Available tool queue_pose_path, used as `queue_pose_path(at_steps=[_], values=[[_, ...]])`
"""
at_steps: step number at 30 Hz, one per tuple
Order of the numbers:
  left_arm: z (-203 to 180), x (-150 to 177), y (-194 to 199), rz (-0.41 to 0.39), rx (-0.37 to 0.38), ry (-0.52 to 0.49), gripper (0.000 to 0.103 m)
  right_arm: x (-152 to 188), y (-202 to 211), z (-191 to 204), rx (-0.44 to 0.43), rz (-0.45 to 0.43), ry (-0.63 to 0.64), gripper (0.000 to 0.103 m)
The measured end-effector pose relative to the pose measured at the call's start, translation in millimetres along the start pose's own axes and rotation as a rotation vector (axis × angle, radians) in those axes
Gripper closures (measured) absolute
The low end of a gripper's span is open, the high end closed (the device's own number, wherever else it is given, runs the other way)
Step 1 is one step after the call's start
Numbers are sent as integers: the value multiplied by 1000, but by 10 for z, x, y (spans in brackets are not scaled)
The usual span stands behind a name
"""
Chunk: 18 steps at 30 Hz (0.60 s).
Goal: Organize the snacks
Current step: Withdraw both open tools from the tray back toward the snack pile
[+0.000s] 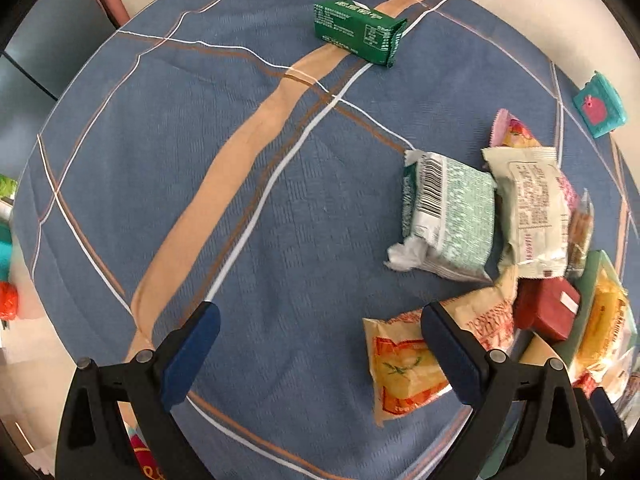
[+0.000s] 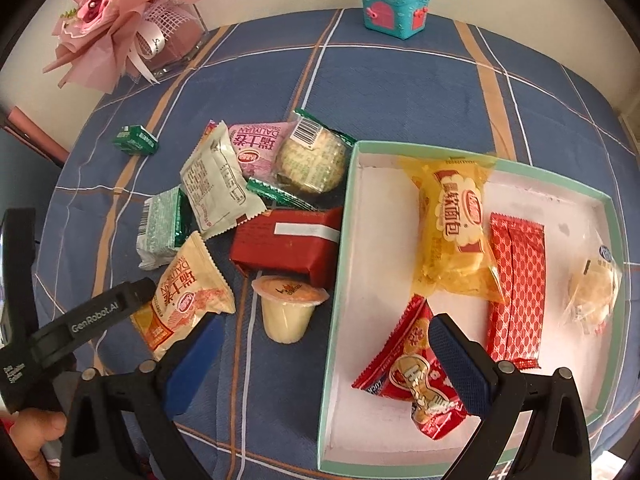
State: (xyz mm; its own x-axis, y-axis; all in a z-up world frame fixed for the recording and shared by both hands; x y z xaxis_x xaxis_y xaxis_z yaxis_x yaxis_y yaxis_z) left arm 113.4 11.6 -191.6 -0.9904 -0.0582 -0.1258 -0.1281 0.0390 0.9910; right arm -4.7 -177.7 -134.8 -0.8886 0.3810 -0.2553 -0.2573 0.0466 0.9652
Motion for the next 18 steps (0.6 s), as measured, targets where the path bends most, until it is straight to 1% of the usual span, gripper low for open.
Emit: queue_pose_path(at_steps=[1, 4, 10, 12, 13, 15, 18], values=[[38, 93, 18, 0, 12, -4, 3, 14, 10, -4, 0, 0, -1, 0], [-24, 206, 39, 9, 36, -31, 3, 41, 35, -14, -5, -3, -7, 0], [-96, 278, 72, 7, 39, -48, 3, 84, 100, -71, -12, -8, -16, 0], [-174, 261, 128, -5, 43, -72, 3, 119, 153, -140, -14, -9, -21, 0], [-243, 173, 154, -9, 48, -93, 3, 121, 162, -157, -15, -9, -25, 0], [-377, 214, 184, -8, 66, -145, 3, 123, 179, -185, -16, -8, -29, 0], [-548, 321, 153, 14, 75, -215, 3, 124, 190, -209, -14, -5, -28, 0]])
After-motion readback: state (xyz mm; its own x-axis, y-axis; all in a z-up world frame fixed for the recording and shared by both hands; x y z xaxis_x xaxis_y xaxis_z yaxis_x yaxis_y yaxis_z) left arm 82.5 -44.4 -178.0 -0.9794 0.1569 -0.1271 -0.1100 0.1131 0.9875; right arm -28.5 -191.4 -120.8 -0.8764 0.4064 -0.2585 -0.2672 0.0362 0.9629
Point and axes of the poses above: each gripper's, at about its wrist camera, not at the fingertips, and y roughly against the way its jaws point, z to its left, x to its underside, the point moved 10 cm from there along -y, roughly the way its jaws point, and after that the axes turned 13 degrees about y, right-handed, at the moved point
